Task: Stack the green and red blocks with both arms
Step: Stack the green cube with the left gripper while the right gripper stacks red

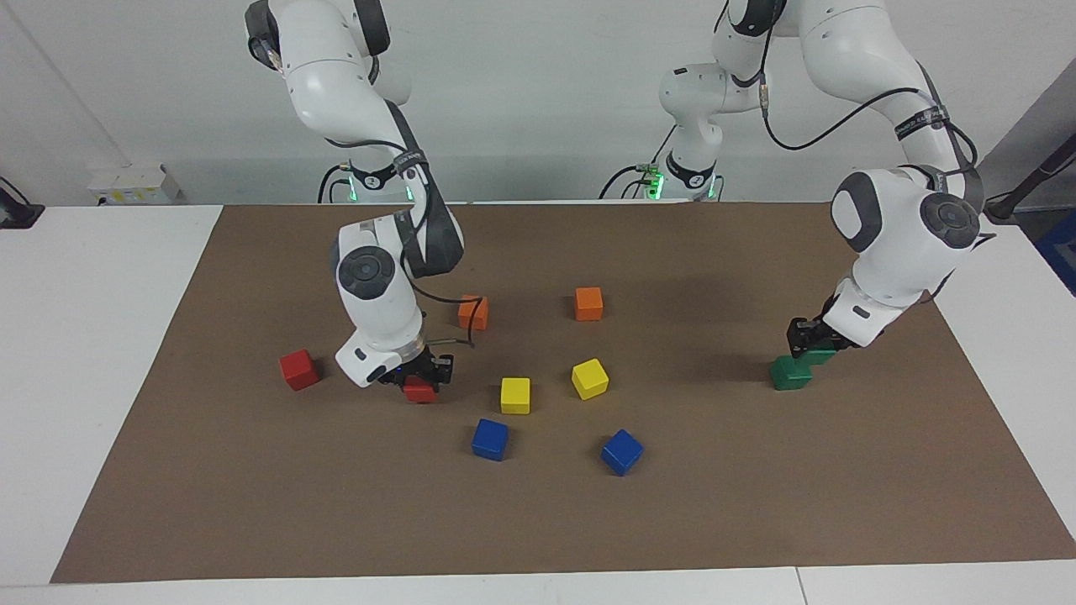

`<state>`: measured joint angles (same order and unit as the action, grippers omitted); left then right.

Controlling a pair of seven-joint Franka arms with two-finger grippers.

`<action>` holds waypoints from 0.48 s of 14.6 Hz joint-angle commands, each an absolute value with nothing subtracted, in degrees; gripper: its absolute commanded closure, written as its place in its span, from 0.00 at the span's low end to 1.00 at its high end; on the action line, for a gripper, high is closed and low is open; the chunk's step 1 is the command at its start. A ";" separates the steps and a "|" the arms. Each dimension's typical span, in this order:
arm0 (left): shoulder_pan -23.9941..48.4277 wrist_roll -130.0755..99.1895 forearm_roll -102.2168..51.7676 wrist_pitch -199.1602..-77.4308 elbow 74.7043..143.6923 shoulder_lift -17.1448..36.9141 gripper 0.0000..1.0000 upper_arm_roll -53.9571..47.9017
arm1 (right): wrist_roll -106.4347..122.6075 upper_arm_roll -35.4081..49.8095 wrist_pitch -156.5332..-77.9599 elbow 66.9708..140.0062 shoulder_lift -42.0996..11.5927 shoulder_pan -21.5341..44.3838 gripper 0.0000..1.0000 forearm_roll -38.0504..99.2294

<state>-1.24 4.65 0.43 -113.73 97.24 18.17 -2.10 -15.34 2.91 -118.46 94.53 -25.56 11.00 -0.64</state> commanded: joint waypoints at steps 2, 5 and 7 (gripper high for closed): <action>-2.81 9.32 0.26 -117.68 98.61 19.86 1.00 -2.11 | 0.47 3.16 -109.26 90.35 -20.05 3.88 1.00 -1.23; -4.12 9.05 0.18 -117.51 99.14 20.04 1.00 -2.02 | 13.41 3.08 -109.07 90.62 -18.02 -0.17 1.00 -4.29; -4.31 9.14 0.26 -117.95 99.40 20.13 1.00 -2.02 | 17.83 3.25 -108.99 90.53 -17.84 -2.10 1.00 -5.19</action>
